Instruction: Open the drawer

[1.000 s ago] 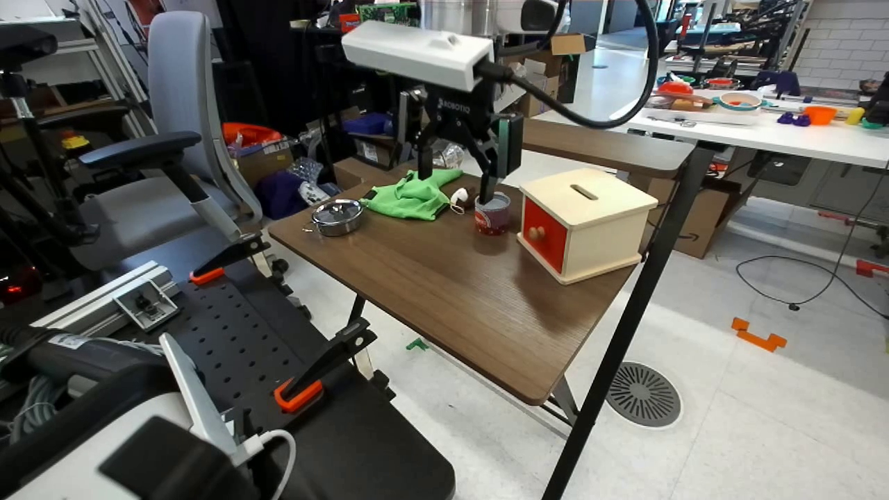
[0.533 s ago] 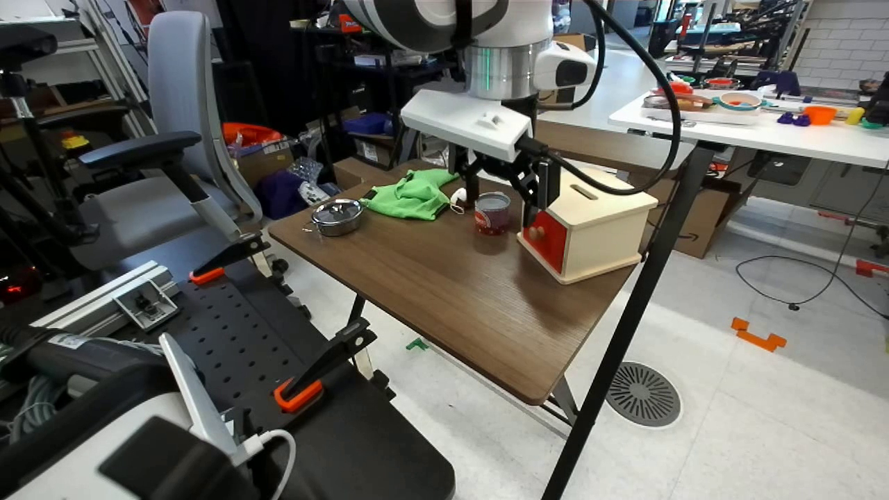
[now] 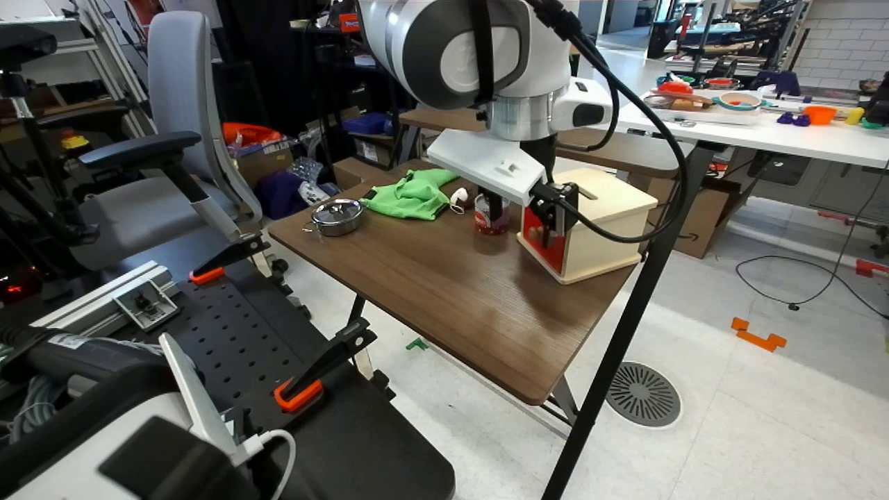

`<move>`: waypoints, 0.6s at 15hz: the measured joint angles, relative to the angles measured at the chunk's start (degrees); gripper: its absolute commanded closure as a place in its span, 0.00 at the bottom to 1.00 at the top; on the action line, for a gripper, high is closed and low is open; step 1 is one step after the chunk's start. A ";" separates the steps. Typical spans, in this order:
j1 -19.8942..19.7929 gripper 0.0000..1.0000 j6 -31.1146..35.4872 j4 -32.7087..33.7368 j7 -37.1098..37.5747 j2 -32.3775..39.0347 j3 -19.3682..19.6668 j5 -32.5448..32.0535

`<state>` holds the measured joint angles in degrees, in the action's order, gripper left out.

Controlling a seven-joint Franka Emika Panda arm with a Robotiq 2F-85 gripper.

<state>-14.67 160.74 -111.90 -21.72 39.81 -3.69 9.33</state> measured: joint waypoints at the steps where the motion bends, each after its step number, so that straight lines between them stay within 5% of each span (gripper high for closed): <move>1: -0.04 0.00 1.14 0.39 0.47 0.67 0.00 -0.02; 9: 0.06 0.00 7.49 1.44 4.12 4.67 0.07 -1.58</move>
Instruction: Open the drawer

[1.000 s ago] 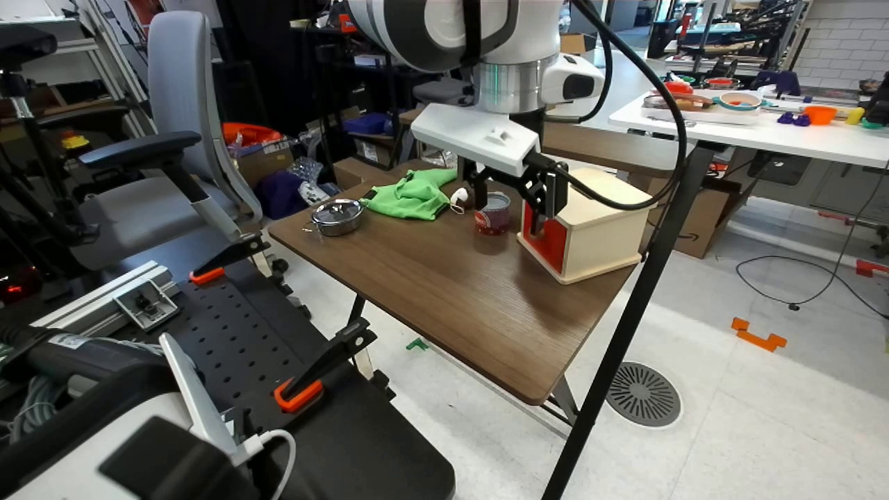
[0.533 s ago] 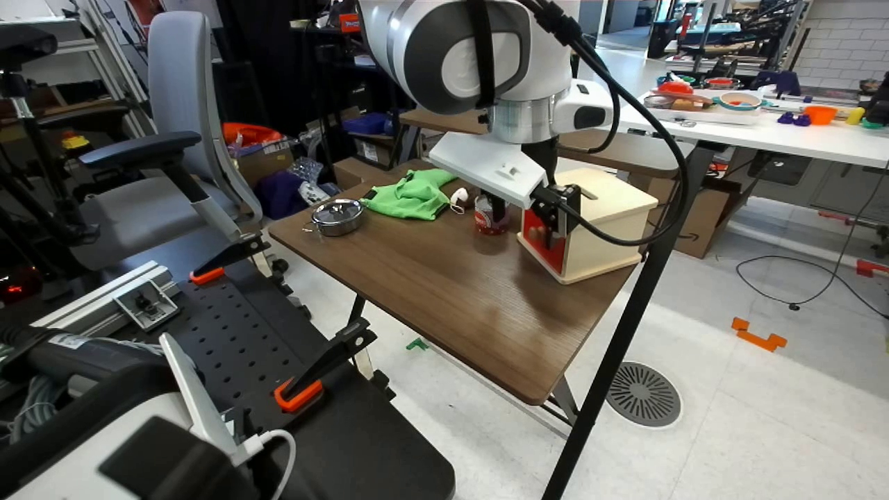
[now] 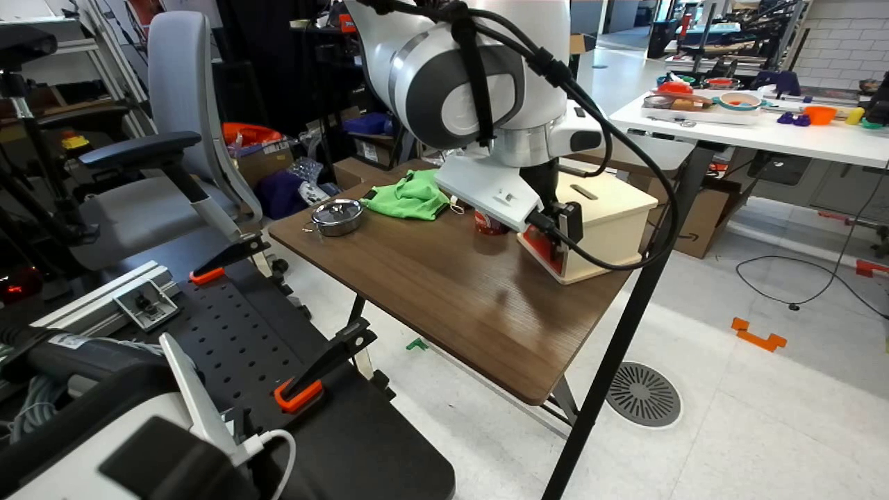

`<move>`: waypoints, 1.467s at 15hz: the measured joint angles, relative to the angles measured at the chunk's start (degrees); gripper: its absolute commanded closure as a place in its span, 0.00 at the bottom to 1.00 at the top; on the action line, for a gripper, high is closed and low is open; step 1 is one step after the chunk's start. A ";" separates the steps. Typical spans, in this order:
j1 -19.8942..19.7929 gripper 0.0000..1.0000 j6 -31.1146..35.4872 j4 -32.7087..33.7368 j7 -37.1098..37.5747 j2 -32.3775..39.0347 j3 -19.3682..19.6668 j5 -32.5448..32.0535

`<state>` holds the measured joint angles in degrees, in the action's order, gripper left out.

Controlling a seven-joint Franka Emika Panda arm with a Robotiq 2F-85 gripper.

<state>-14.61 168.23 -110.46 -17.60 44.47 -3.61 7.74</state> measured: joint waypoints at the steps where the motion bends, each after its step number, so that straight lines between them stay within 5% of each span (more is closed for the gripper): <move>1: 0.06 0.00 0.34 0.00 0.36 0.27 0.00 -0.30; 19: -0.38 0.00 1.70 2.46 10.59 1.41 -2.81 -1.21; 20: -0.27 0.24 1.70 2.77 11.01 1.64 -2.63 -1.21; 22: 0.00 0.35 1.70 3.35 11.55 2.31 -2.25 -1.21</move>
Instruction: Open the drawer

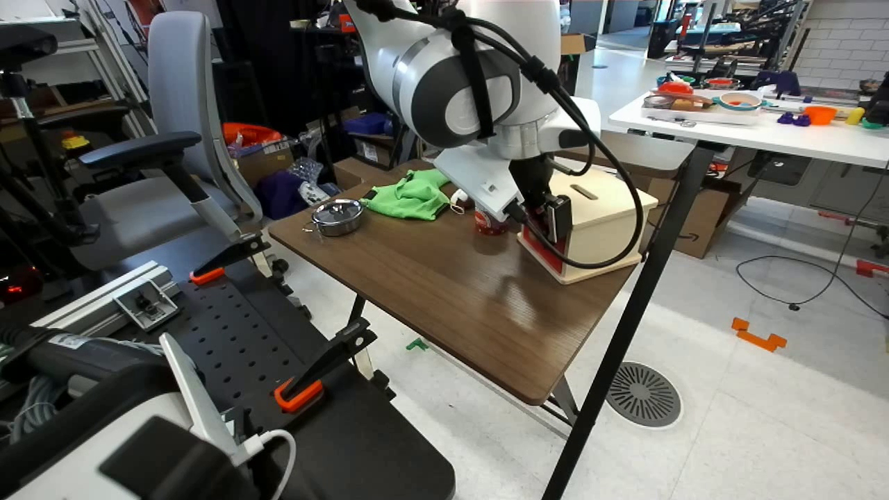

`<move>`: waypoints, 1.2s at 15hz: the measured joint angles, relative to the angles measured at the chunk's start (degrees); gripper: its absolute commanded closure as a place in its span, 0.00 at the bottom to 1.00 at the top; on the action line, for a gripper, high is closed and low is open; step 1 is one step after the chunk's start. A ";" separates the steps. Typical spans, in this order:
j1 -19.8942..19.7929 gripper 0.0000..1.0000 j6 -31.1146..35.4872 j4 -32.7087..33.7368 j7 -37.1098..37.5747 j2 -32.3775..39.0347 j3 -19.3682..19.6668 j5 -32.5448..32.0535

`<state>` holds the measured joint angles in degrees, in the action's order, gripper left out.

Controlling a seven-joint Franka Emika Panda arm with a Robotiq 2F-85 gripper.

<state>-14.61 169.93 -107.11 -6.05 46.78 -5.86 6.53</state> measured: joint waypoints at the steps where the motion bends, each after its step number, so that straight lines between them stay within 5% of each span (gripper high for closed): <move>1: 0.22 0.42 0.00 0.33 0.22 0.38 0.32 -0.03; 8: 1.39 0.95 0.19 1.72 0.78 1.77 1.74 -0.06; 18: 3.63 0.93 0.34 1.64 1.85 1.71 3.70 -0.24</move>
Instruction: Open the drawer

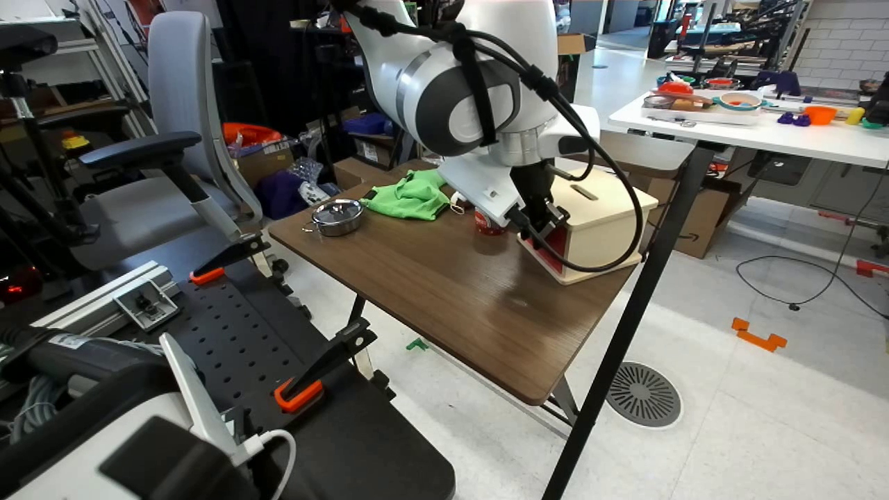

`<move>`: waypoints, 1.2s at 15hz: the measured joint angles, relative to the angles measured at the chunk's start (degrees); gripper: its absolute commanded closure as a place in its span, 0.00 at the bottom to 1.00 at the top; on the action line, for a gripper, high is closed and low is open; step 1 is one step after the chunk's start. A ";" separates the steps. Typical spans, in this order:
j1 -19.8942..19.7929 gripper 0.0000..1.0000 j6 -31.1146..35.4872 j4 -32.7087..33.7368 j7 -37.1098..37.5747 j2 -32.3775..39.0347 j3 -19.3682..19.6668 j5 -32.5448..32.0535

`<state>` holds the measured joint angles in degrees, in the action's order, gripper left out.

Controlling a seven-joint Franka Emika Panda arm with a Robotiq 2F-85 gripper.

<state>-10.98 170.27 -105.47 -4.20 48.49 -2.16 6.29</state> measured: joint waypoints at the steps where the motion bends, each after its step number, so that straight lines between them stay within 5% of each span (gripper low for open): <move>1: 0.33 0.93 0.00 -0.06 0.01 -0.03 0.29 -0.05; 18: 2.08 0.93 0.02 -9.38 -0.05 -5.02 1.24 -3.59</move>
<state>-8.91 170.29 -114.85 -4.25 43.47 -0.91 2.70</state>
